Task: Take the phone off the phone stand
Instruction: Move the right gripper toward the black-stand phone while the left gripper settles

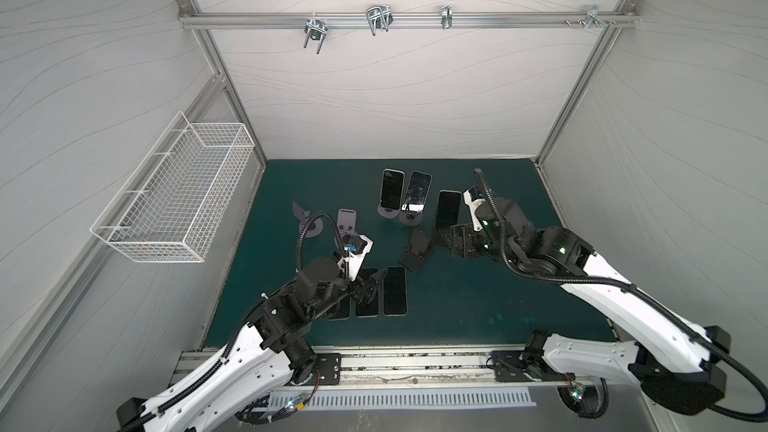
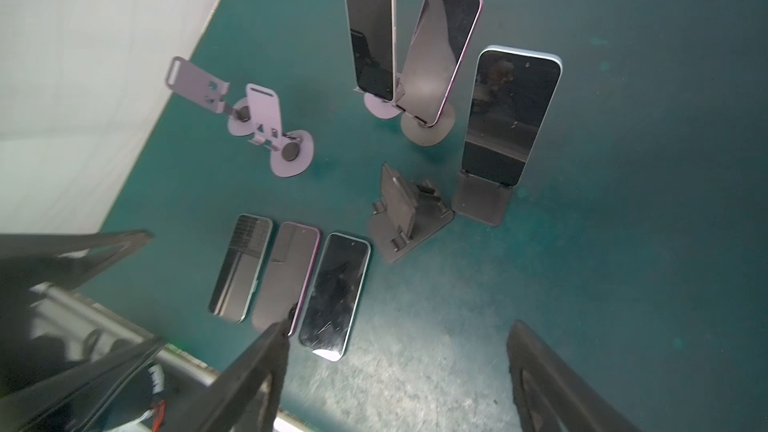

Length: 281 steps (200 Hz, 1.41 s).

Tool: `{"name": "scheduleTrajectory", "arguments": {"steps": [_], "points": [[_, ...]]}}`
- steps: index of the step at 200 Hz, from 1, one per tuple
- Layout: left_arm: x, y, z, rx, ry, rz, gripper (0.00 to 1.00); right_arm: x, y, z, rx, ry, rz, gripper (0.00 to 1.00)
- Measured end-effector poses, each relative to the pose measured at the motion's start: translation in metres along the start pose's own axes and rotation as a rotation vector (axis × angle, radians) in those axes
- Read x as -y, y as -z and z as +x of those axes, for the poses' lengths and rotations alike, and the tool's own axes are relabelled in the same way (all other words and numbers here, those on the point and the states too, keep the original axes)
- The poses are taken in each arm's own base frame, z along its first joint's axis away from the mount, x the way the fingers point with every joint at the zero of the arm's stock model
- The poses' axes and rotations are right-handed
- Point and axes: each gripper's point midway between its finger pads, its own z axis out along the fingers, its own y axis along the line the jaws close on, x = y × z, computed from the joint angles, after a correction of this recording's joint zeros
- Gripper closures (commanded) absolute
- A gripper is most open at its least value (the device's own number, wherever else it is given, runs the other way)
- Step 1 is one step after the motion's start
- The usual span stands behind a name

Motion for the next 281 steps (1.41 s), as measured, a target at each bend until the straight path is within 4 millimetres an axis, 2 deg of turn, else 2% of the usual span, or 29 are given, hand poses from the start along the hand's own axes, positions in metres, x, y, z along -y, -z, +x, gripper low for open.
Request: {"name": "scheduleTrajectory", "arguments": {"steps": [43, 81, 99, 122, 144, 172, 221, 281], "points": [[0.011, -0.002, -0.016, 0.027, -0.034, 0.06, 0.14, 0.006, -0.015, -0.01, 0.026, -0.002, 0.033, 0.13], [0.025, -0.013, -0.041, 0.038, -0.079, 0.12, 0.14, 0.031, -0.02, -0.03, 0.081, -0.035, 0.084, 0.13], [0.032, -0.021, -0.046, 0.026, -0.096, 0.16, 0.14, 0.044, -0.025, -0.032, 0.088, -0.041, 0.112, 0.12], [0.041, -0.026, -0.048, 0.016, -0.116, 0.209, 0.11, 0.059, -0.035, -0.027, 0.076, -0.051, 0.145, 0.09], [0.046, -0.03, -0.046, 0.01, -0.137, 0.235, 0.01, 0.066, -0.045, -0.028, 0.072, -0.056, 0.157, 0.08], [0.047, -0.039, -0.043, -0.002, -0.167, 0.24, 0.01, 0.066, -0.066, -0.034, 0.071, -0.051, 0.163, 0.06], [0.05, -0.046, -0.043, 0.004, -0.209, 0.259, 0.01, 0.068, -0.106, -0.027, 0.018, -0.028, 0.196, 0.05], [0.05, -0.052, -0.04, -0.004, -0.247, 0.269, 0.01, 0.073, -0.126, -0.031, 0.028, -0.024, 0.236, 0.03]]}}
